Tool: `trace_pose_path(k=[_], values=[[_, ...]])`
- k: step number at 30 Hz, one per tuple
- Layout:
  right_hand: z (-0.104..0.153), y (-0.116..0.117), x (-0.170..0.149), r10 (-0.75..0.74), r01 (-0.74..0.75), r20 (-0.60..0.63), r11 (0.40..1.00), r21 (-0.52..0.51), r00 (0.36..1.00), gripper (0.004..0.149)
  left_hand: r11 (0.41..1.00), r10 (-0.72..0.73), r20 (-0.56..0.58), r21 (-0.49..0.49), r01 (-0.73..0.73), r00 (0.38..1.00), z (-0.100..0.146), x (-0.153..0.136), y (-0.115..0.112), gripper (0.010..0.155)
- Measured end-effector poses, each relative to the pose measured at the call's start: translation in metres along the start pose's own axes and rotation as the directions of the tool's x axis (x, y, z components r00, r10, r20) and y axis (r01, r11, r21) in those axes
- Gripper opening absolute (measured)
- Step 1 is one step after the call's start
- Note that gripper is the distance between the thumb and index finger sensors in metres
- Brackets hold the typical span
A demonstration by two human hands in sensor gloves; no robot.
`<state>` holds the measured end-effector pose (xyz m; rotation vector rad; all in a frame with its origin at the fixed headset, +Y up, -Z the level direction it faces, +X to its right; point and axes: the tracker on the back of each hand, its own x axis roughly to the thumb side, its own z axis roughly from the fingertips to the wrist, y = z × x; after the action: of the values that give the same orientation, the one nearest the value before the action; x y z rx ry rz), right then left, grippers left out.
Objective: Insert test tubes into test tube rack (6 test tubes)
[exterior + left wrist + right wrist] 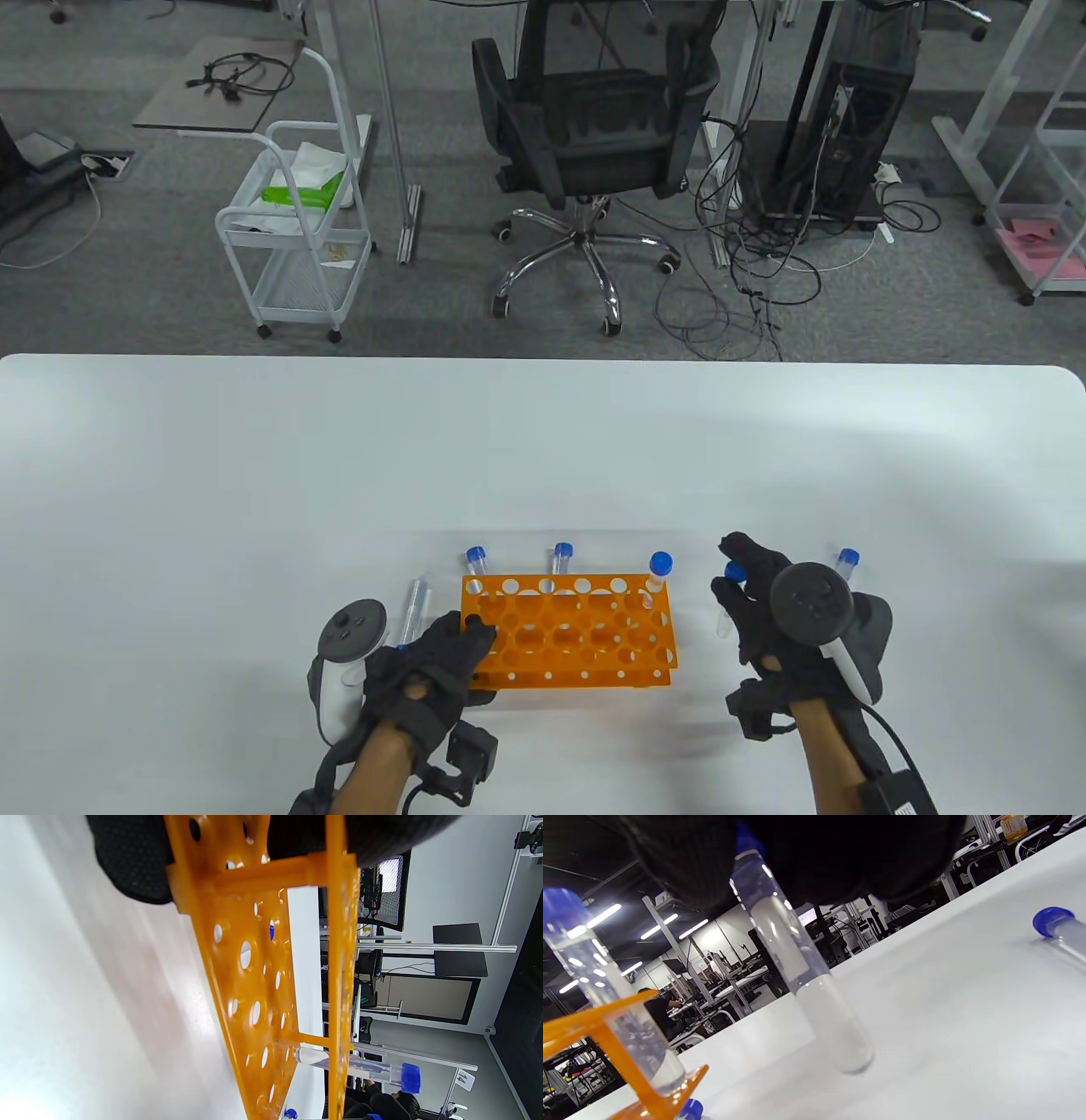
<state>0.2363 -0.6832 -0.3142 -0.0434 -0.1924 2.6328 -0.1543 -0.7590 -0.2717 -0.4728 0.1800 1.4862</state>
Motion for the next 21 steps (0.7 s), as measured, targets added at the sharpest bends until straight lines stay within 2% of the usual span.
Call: trace_pose_path(k=[10,21], values=[[0.008,-0.015,0.009,-0.044,0.049,0.051,0.994,-0.1,0.998,0.055,1.0,-0.006,-0.01,0.008,0.006,1.0,-0.001,-0.001,0.0,0.051],[0.026,-0.026,0.032,-0.058,0.079,0.155,0.988,-0.136,0.986,0.056,1.0,-0.015,-0.013,0.01,0.016,1.0,-0.001,-0.001,0.0,0.051]])
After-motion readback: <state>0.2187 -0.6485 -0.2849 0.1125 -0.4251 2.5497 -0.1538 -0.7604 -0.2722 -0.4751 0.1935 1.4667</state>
